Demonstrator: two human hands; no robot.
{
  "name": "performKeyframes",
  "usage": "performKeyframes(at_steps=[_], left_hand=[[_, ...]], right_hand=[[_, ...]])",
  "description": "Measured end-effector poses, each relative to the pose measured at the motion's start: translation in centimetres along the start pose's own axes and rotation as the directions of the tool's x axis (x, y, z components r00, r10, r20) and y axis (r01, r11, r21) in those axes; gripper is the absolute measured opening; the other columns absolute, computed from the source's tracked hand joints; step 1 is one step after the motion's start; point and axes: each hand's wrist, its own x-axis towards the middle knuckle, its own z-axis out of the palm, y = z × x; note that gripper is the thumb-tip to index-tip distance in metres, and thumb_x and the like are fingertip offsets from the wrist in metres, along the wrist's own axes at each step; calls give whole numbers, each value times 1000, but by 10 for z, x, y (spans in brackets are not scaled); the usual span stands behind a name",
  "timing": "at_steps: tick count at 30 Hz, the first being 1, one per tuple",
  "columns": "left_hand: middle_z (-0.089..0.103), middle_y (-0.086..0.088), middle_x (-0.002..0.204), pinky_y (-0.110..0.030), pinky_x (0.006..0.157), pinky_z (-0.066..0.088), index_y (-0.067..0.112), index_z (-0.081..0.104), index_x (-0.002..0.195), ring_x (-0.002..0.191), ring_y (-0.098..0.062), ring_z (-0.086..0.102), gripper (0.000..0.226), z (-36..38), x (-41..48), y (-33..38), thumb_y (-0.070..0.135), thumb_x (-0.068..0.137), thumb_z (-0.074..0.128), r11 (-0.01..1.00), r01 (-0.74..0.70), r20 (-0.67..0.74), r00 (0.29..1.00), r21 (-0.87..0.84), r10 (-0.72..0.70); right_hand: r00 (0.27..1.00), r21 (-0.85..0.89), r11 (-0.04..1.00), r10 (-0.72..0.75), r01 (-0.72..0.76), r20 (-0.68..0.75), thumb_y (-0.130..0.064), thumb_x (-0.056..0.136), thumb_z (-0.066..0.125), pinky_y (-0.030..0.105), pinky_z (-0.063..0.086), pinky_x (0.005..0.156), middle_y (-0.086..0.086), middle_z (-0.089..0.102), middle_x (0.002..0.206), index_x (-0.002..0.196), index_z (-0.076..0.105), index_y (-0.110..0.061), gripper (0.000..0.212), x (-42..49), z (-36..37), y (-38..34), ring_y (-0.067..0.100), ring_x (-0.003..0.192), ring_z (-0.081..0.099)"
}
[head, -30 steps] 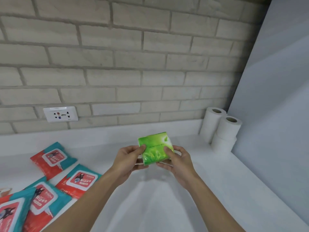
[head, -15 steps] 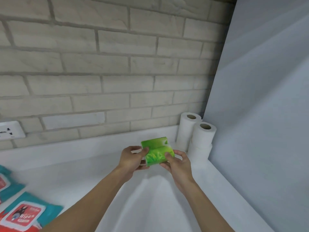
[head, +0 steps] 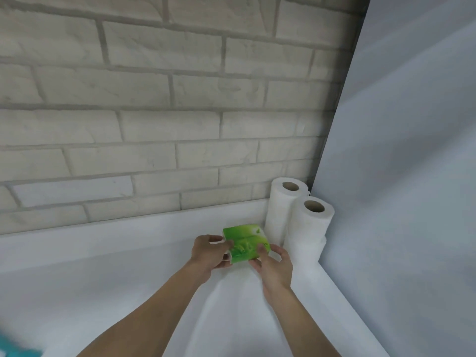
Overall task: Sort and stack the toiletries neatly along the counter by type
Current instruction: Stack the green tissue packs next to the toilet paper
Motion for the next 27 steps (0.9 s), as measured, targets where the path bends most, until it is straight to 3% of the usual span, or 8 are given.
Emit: performKeyframes(at_steps=[8, 13, 18, 22, 27], left_hand=[[70, -20, 89, -45, 69, 61, 4, 57, 111, 69, -31, 70, 37, 23, 39, -19, 13, 80, 76, 998, 59, -117, 992, 30, -55], [71, -10, 87, -34, 68, 61, 14, 61, 104, 71, -24, 71, 31, 33, 51, -26, 24, 79, 77, 986, 31, -200, 980, 162, 2], [71, -8, 87, -36, 75, 60, 12, 66, 98, 78, -24, 70, 27, 40, 61, -25, 28, 79, 75, 960, -34, -222, 970, 278, 98], [72, -5, 77, -30, 79, 55, 13, 71, 94, 84, -22, 67, 20, 46, 66, -25, 31, 84, 68, 918, -77, -194, 967, 389, 164], [73, -5, 81, -33, 82, 55, 14, 76, 89, 86, -25, 67, 19, 49, 69, -24, 27, 88, 63, 894, -91, -153, 973, 439, 174]], right_hand=[[997, -57, 998, 35, -39, -63, -3, 86, 68, 30, 54, 77, 6, 62, 92, 118, 47, -8, 39, 31, 5, 12, 16, 70, 68], [998, -78, 996, 41, -44, -42, -3, 89, 64, 32, 54, 76, 5, 62, 90, 125, 46, -9, 40, 46, 4, 17, 19, 73, 66], [997, -64, 995, 75, -73, 32, 2, 93, 54, 35, 57, 76, 17, 62, 110, 131, 46, -6, 39, 55, 5, 16, 25, 82, 66], [992, -11, 995, 96, -96, 76, 1, 95, 53, 29, 57, 76, 16, 63, 111, 130, 46, -12, 38, 56, 7, 12, 27, 88, 66], [993, 20, 995, 94, -96, 72, 0, 94, 56, 30, 56, 79, 16, 63, 118, 135, 46, -12, 44, 57, 9, 14, 31, 105, 65]])
